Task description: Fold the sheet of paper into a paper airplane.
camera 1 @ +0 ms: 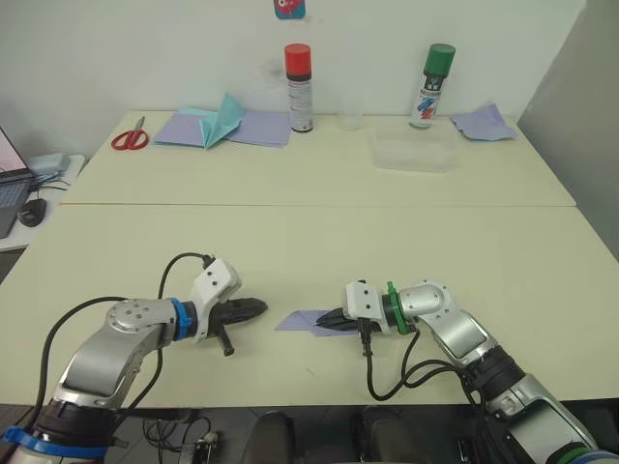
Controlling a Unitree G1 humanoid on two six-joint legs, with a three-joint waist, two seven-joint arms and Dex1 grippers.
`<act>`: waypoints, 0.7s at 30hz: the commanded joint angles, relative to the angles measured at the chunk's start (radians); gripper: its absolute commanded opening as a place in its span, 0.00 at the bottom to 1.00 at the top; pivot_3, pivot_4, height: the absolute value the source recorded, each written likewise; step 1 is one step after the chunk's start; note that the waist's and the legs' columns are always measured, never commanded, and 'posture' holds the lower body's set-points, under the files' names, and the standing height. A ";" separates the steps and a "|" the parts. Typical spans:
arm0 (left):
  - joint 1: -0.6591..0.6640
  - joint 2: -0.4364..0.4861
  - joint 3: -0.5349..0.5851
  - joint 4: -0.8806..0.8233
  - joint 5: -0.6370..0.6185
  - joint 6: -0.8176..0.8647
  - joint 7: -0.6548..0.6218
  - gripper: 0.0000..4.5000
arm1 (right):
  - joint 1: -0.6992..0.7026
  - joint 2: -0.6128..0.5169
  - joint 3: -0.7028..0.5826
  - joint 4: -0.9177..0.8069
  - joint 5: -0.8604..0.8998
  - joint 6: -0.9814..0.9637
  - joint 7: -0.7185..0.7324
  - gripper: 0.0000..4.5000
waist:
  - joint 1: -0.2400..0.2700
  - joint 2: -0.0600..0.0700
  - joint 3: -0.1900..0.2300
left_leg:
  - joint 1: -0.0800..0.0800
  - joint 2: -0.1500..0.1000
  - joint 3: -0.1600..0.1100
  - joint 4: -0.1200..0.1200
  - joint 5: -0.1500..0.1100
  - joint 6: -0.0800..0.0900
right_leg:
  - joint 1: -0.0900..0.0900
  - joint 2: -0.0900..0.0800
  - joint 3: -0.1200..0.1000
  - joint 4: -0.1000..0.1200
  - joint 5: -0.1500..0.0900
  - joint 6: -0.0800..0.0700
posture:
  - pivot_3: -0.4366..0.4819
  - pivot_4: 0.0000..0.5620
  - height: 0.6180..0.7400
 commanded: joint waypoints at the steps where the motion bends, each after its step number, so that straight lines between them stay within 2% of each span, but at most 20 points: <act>1: -0.028 -0.043 -0.005 -0.030 0.003 -0.020 0.035 0.00 | 0.016 -0.013 0.029 0.013 -0.011 0.027 0.040 0.00 | 0.000 -0.001 0.000 | 0.000 0.000 0.000 0.000 0.000 0.000 | 0.000 0.000 0.000 0.000 0.000 0.000 | 0.48 0.27 1.00; 10: -0.065 -0.110 -0.035 -0.104 -0.015 -0.015 0.053 0.00 | 0.014 -0.024 0.025 -0.004 0.013 0.033 0.080 0.00 | 0.000 -0.001 0.001 | -0.001 -0.001 0.000 0.000 0.000 0.000 | 0.000 0.001 0.000 0.001 0.000 0.000 | 0.48 0.27 1.00; 16: -0.050 -0.104 -0.092 -0.177 -0.023 0.001 0.025 0.00 | 0.006 -0.011 0.021 0.015 -0.001 0.034 0.054 0.00 | 0.000 -0.001 0.001 | -0.001 -0.001 0.000 0.000 0.000 0.000 | 0.000 0.001 0.000 0.001 0.000 0.000 | 0.48 0.27 1.00; 21: -0.055 -0.104 -0.091 -0.132 0.024 -0.038 0.053 0.00 | -0.004 0.007 0.002 0.021 0.006 0.037 0.030 0.00 | -0.001 -0.001 0.001 | 0.000 -0.001 -0.001 0.000 0.000 0.000 | 0.000 0.002 0.000 0.002 0.000 0.000 | 0.48 0.27 1.00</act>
